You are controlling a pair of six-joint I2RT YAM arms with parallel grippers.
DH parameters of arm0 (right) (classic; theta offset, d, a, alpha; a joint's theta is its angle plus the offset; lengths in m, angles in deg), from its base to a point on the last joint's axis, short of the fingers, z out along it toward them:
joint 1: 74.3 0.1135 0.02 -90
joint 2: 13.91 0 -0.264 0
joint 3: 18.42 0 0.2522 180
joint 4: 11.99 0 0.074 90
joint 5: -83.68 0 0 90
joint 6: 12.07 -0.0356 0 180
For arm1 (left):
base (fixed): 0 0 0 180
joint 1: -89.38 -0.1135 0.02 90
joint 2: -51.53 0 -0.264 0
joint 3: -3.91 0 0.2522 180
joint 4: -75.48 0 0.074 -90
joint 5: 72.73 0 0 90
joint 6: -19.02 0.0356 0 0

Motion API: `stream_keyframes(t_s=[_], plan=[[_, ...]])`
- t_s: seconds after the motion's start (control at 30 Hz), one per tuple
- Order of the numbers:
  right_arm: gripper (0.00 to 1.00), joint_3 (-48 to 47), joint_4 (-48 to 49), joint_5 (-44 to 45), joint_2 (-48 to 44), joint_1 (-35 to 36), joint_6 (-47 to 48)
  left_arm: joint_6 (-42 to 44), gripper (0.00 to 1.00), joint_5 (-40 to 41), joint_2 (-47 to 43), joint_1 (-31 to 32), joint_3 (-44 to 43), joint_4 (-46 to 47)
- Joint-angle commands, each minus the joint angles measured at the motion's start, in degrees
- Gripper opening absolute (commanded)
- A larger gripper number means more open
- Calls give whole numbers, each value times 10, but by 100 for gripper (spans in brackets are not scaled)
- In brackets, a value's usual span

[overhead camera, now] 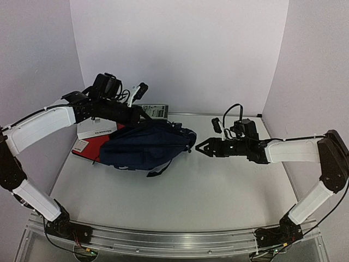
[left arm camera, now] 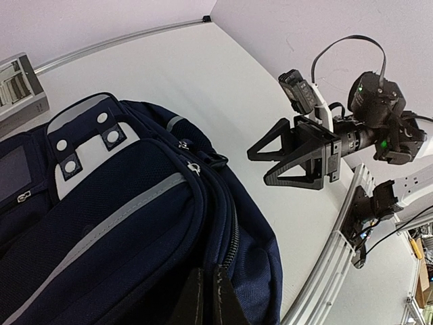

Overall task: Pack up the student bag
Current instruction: Zip the student bag at the center of the board, then adjust the student bag at the center of the board.

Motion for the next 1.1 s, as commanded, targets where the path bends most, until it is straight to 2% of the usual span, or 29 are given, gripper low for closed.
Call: stream_keyframes(t_s=[0.0, 0.6, 0.77, 1.07], plan=[[59, -30, 74, -31, 32, 14, -7, -24, 0, -24, -14, -10, -87, 33], [37, -102, 116, -84, 167, 20, -19, -29, 0, -29, -10, -22, -89, 30], [34, -110, 122, -83, 190, 21, -17, -30, 0, -30, -11, -25, -89, 31], [20, -122, 133, -103, 212, 27, -18, -33, 0, -33, -7, -32, -89, 30]])
